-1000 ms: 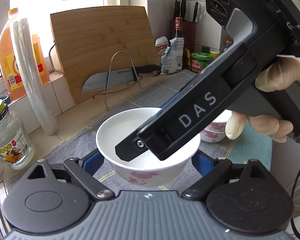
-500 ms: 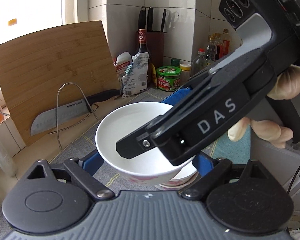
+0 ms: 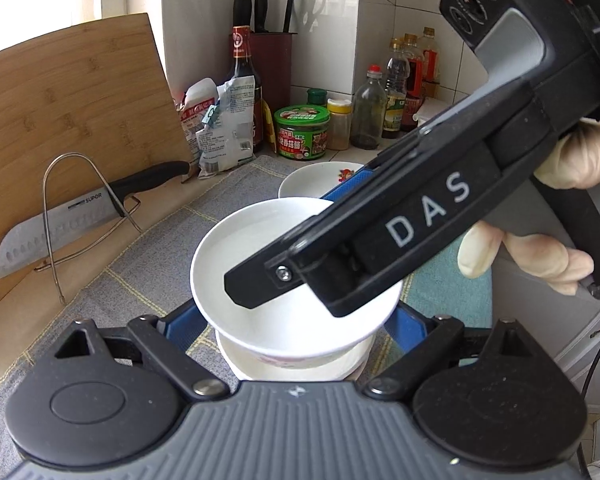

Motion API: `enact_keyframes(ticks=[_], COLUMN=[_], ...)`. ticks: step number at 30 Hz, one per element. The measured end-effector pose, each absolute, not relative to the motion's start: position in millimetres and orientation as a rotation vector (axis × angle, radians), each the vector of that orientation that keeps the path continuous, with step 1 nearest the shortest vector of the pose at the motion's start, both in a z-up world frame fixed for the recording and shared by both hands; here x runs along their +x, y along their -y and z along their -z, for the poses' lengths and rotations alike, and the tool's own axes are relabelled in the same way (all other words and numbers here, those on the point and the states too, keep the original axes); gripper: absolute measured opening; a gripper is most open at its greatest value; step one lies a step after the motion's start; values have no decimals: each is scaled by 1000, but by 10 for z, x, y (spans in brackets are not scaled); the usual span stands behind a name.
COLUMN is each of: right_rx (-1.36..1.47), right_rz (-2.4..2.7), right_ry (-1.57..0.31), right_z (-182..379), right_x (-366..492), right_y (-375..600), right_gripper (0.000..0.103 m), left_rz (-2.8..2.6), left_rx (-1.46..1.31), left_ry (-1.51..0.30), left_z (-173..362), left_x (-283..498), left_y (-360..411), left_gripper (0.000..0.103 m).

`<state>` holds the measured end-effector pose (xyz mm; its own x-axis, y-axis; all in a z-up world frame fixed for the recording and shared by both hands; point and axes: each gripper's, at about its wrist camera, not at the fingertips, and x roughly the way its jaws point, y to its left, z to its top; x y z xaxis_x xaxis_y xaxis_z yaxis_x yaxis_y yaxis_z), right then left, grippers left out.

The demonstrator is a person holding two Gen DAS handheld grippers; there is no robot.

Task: Organize plates and bowls
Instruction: 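Carry the held bowl with the right gripper over the stacked white bowls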

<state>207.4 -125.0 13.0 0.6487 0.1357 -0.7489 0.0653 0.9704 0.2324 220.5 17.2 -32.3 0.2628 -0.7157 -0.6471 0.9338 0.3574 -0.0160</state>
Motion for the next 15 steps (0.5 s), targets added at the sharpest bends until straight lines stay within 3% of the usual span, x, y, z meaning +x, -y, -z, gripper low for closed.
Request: enact_keyframes(ticks=[15], right_rx=[302], right_rz=[-44], right_ry=[-883], right_z=[117], right_x=[2108], right_y=[1341], right_gripper=[93], left_rz=[1141], left_rx=[467], left_ry=[-637], left_z=[477], left_x=[2231], left_y=[-89], left_gripper=[93])
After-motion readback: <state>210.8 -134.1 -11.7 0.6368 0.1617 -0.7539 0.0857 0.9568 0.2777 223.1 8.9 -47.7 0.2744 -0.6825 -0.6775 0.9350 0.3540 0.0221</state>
